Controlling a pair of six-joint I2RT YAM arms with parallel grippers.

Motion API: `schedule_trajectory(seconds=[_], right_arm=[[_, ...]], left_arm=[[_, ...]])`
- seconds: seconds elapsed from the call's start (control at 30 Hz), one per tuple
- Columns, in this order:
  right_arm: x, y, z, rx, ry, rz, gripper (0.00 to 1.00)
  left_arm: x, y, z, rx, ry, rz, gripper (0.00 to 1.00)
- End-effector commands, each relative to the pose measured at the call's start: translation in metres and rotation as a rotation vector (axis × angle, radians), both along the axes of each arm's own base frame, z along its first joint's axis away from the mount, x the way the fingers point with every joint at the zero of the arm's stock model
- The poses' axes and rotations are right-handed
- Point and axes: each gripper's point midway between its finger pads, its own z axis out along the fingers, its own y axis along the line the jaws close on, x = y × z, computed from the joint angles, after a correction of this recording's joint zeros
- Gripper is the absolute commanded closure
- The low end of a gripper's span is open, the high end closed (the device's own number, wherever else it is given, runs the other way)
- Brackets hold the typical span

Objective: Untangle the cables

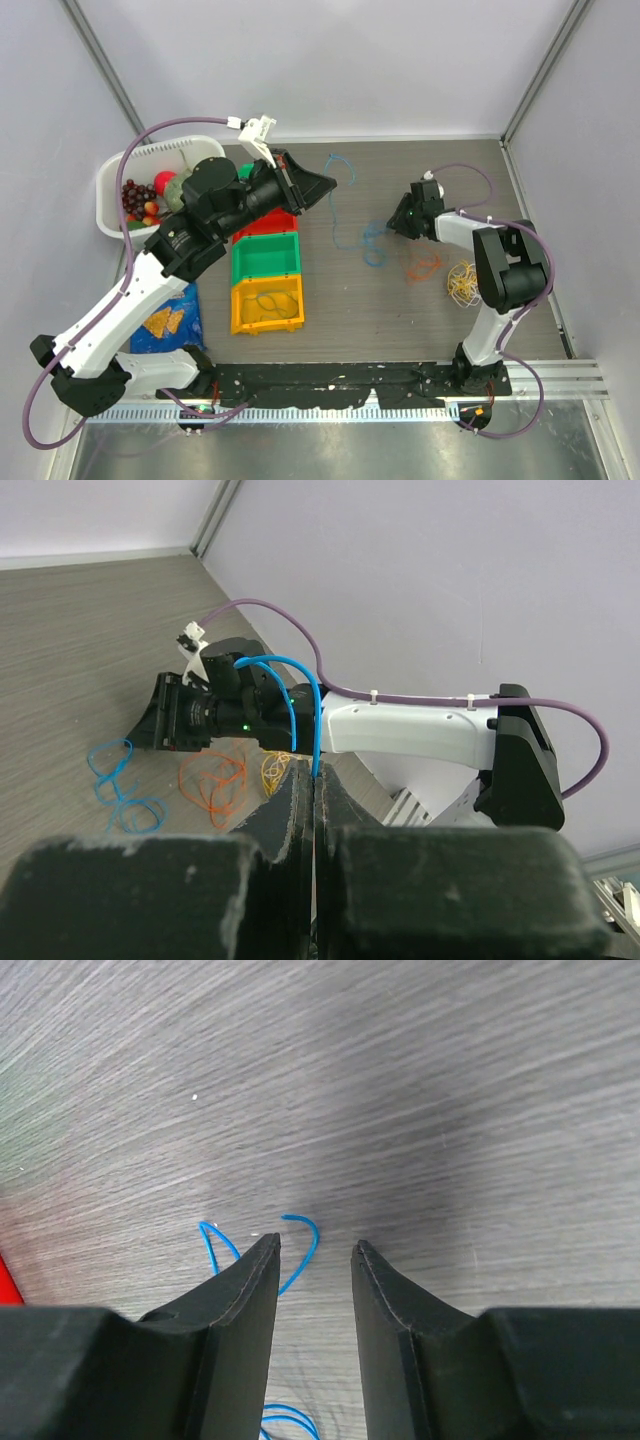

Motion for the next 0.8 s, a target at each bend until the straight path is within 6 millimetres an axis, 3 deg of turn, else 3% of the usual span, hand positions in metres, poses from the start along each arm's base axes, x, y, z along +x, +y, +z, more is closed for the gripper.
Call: schedule_trajectory(seconds=[0.0, 0.13, 0.17, 0.33, 0.6, 0.77], right_arm=[[0.024, 0.013, 0.014, -0.018, -0.115, 0.093, 0.6], [0.026, 0.021, 0.006, -0.083, -0.107, 0.13, 0.61], [0.031, 0.013, 0.005, -0.154, -0.108, 0.11, 0.61], [0.02, 0.012, -0.011, -0.331, -0.014, 0.124, 0.61], [0.014, 0.0, -0.036, -0.445, 0.113, 0.119, 0.78], [0.017, -0.015, -0.03, -0.533, 0.13, 0.092, 0.99]], left_arm=[[-0.004, 0.006, 0.021, -0.056, -0.042, 0.004, 1.0], [-0.004, 0.005, 0.02, -0.055, -0.039, -0.001, 1.0], [-0.004, 0.005, 0.019, -0.053, -0.039, 0.0, 1.0], [-0.004, 0.004, 0.017, -0.051, -0.038, -0.005, 1.0], [-0.007, 0.005, 0.015, -0.05, -0.037, -0.01, 1.0], [-0.008, 0.012, 0.017, -0.048, -0.047, 0.009, 1.0]])
